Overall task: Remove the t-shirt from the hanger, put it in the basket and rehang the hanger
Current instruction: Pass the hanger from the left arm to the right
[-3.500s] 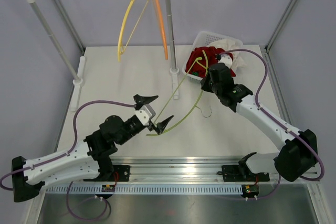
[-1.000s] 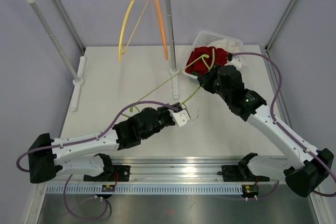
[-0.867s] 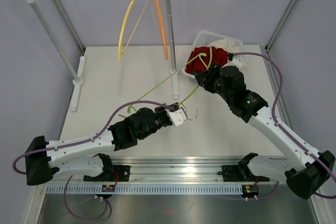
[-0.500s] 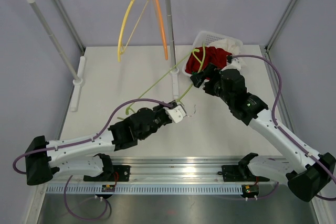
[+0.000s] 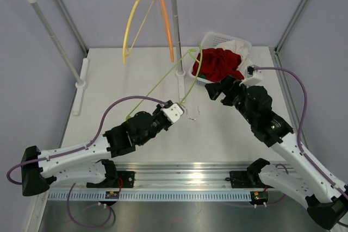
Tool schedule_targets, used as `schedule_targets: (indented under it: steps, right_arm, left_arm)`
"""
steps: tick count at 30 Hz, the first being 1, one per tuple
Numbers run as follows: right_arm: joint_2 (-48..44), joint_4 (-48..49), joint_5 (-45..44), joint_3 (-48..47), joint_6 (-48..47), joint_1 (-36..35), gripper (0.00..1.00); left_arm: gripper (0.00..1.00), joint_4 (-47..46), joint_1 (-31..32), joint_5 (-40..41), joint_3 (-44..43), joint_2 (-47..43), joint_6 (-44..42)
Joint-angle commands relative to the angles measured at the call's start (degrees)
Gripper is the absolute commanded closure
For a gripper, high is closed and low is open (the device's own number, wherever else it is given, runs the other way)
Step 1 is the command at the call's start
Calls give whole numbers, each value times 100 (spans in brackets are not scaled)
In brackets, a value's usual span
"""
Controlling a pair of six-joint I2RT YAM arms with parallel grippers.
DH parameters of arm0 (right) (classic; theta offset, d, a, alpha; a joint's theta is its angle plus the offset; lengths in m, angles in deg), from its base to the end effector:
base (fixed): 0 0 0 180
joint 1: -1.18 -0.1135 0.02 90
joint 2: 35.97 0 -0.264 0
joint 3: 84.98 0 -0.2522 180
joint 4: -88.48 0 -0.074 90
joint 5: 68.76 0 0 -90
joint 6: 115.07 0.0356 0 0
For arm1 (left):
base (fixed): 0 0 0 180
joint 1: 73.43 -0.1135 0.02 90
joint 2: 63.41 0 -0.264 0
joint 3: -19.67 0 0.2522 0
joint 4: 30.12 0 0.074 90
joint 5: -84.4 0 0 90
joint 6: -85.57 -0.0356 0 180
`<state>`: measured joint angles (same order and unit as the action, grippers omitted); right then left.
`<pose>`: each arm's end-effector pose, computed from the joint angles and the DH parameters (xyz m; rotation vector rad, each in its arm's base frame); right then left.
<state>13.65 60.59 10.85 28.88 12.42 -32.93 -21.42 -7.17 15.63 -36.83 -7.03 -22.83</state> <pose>0.1672 0.1055 0.3648 0.1893 1.8169 0.7383 0.1052 -0.2072 0.3179 0.9408 1.4394 -0.3017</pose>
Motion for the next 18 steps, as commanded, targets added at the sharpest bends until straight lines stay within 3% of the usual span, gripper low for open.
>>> schedule_targets:
  steps: [1, 6, 9, 18]
  right_arm:
    - [-418, 725, 28, 306, -1006, 27, 1]
    - [-901, 1412, 142, 807, -2355, 27, 1]
    - [-1130, 2360, 222, 1369, -3078, 10, 0]
    - [-1464, 3741, 1012, 2205, -4485, 18, 1]
  left_arm:
    - [100, -66, -16, -215, -314, -347, 616]
    - [100, 119, -8, -541, -384, -435, 1074]
    - [100, 225, -25, -655, -419, -505, 1530]
    - [100, 172, -69, -946, -200, -1208, 2945]
